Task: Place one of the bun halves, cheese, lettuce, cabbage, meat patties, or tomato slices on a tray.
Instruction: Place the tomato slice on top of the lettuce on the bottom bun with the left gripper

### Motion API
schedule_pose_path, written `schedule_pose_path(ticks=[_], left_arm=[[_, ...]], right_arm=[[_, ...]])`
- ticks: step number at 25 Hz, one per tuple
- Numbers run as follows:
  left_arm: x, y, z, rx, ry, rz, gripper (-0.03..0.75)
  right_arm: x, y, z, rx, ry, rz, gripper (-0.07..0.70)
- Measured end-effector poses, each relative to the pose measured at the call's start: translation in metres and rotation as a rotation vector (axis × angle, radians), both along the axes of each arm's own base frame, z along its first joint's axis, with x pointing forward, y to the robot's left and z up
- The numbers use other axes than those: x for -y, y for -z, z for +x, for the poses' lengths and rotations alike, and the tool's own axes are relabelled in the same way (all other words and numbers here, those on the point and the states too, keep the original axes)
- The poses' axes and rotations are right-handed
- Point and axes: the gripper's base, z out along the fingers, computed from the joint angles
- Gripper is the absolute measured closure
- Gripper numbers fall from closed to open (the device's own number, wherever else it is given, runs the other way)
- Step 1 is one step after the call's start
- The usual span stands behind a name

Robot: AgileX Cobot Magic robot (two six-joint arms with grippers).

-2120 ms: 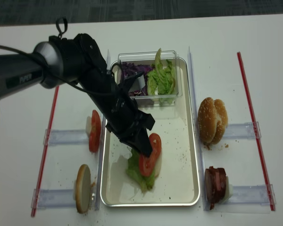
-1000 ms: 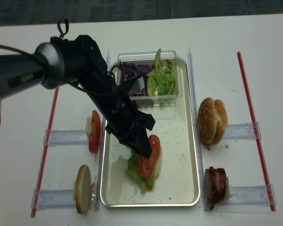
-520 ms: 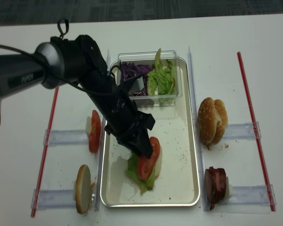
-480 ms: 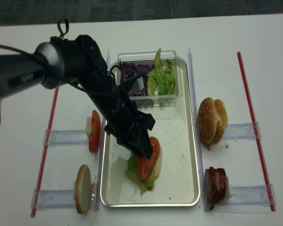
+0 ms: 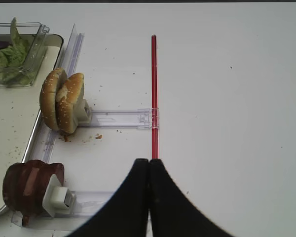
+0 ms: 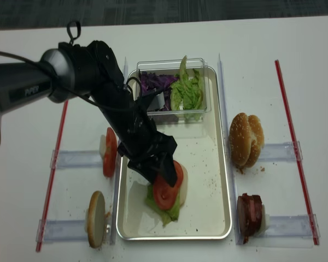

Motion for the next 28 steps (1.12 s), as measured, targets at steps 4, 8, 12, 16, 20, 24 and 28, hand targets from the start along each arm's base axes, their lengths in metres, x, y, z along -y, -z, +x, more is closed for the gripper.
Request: schedule_pose_path(ticks=[4, 8, 12, 16, 20, 24, 28], left_arm=[[-0.0012, 0.0007, 0.0000, 0.003, 0.005, 0.015, 0.212], [-0.0026, 0.0017, 0.0001, 0.005, 0.004, 0.034, 0.162], [-0.0030, 0.0020, 0.0003, 0.007, 0.004, 0.040, 0.150], [-0.0037, 0.0024, 0.0003, 0.009, 0.008, 0.047, 0.148], [-0.0041, 0.0026, 0.0003, 0.011, 0.011, 0.052, 0.148], [-0.0048, 0.0022, 0.0013, 0.017, 0.013, 0.063, 0.148], [-0.0050, -0.0058, 0.0089, 0.063, 0.013, 0.091, 0.148]], right_arm=[[0.0000, 0.0000, 0.0000, 0.000, 0.000, 0.000, 0.267], [0.0000, 0.0000, 0.0000, 0.000, 0.000, 0.000, 0.267], [0.0000, 0.0000, 0.0000, 0.000, 0.000, 0.000, 0.267], [0.0000, 0.0000, 0.0000, 0.000, 0.000, 0.000, 0.267], [0.0000, 0.0000, 0.0000, 0.000, 0.000, 0.000, 0.267], [0.0000, 0.0000, 0.0000, 0.000, 0.000, 0.000, 0.267], [0.0000, 0.0000, 0.0000, 0.000, 0.000, 0.000, 0.267]])
